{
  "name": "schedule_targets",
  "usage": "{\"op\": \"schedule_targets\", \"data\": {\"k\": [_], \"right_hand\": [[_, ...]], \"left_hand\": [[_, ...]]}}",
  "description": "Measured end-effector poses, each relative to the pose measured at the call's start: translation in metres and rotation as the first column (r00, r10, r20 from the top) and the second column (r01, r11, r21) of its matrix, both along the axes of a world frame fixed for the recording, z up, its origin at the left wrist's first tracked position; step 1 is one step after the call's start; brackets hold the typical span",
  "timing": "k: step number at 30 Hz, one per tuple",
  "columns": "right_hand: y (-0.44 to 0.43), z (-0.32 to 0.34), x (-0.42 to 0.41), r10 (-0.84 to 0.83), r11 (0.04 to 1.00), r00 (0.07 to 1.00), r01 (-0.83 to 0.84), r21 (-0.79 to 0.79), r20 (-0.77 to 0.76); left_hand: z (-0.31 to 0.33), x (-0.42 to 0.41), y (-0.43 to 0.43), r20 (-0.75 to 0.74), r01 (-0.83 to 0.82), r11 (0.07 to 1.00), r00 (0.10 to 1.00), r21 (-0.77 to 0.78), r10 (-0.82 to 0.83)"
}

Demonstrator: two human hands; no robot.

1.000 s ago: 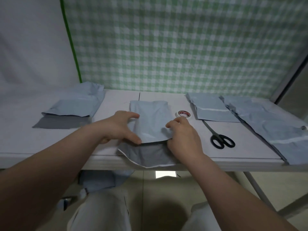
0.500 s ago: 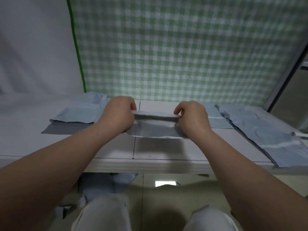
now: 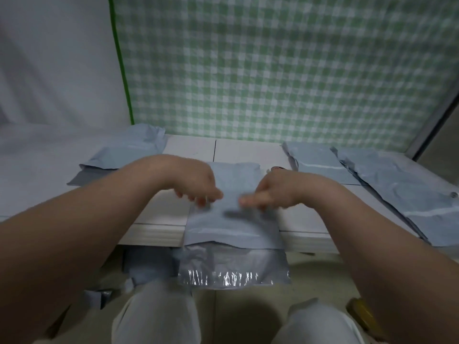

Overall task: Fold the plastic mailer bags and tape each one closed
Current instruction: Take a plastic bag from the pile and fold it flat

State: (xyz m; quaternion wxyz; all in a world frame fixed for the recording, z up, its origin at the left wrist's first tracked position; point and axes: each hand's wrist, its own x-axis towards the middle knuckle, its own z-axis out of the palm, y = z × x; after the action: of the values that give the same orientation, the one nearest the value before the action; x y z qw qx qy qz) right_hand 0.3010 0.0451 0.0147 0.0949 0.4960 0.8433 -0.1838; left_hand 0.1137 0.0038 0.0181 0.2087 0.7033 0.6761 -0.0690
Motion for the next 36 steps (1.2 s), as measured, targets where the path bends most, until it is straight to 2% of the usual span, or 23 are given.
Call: {"op": "schedule_targets", "data": {"k": [2, 4, 5, 7, 9, 17, 26, 36], "right_hand": [[0.016, -0.010, -0.012, -0.064, 0.966, 0.981, 0.106, 0.237, -0.182], [0.028, -0.030, -0.026, -0.034, 0.898, 0.955, 0.159, 0.410, -0.295], [0.031, -0.042, -0.032, 0.008, 0.890, 0.947, 0.139, 0.433, -0.320], [0.035, -0.069, -0.041, 0.094, 0.922, 0.942, 0.040, 0.386, -0.322], [0.037, -0.090, -0.044, 0.109, 0.946, 0.958, -0.018, 0.324, -0.265], [0.053, -0.102, -0.036, -0.011, 0.957, 0.992, 0.048, 0.287, -0.126], [0.087, -0.107, -0.037, -0.045, 0.942, 0.994, 0.076, 0.328, -0.101], [0.094, -0.109, -0.039, -0.078, 0.930, 0.992, 0.108, 0.350, -0.099]], "left_hand": [[-0.012, 0.004, 0.020, -0.019, 0.045, 0.957, 0.999, 0.285, -0.041], [-0.037, 0.009, 0.037, -0.008, 0.067, 0.909, 0.998, 0.411, -0.069], [-0.051, 0.009, 0.043, 0.012, 0.089, 0.902, 0.995, 0.422, -0.104], [-0.075, 0.011, 0.049, 0.044, 0.141, 0.915, 0.984, 0.378, -0.170], [-0.093, 0.009, 0.050, 0.046, 0.162, 0.935, 0.982, 0.314, -0.186], [-0.099, 0.011, 0.064, -0.043, 0.166, 0.932, 0.986, 0.321, -0.161], [-0.100, 0.005, 0.092, -0.041, 0.114, 0.938, 0.993, 0.328, -0.107], [-0.094, -0.007, 0.090, -0.094, 0.151, 0.941, 0.987, 0.302, -0.129]]}}
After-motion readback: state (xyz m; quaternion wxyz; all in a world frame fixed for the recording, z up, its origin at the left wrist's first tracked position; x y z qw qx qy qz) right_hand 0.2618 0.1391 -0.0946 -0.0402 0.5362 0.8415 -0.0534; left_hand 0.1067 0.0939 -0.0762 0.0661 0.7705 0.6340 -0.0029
